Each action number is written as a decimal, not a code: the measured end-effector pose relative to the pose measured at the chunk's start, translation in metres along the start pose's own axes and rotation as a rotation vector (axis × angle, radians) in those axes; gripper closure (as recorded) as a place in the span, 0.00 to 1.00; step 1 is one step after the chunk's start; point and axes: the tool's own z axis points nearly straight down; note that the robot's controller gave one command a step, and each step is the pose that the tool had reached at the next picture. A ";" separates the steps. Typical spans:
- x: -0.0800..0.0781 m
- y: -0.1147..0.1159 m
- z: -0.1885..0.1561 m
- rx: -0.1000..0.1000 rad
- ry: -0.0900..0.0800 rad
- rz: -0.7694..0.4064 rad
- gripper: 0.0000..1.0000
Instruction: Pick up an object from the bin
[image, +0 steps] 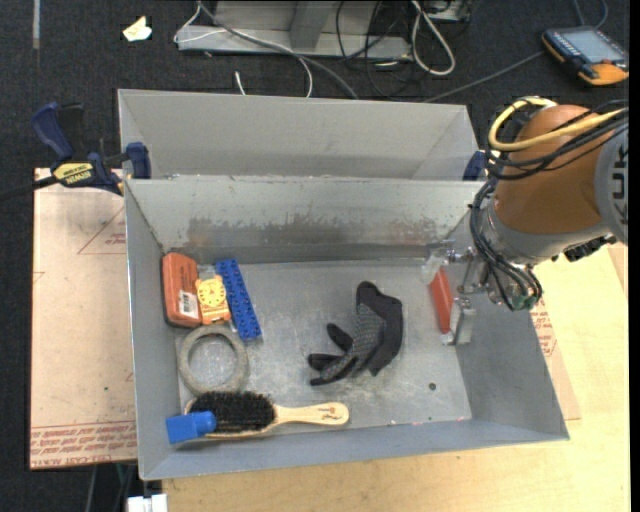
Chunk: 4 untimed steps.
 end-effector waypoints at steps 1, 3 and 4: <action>0.000 0.000 0.000 0.000 0.000 0.000 0.00; -0.014 0.029 0.046 0.001 -0.007 -0.196 0.00; -0.012 0.035 0.073 -0.001 -0.008 -0.063 0.00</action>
Offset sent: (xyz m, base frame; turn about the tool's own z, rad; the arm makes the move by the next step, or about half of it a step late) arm 0.0190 0.0151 0.0112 -0.1224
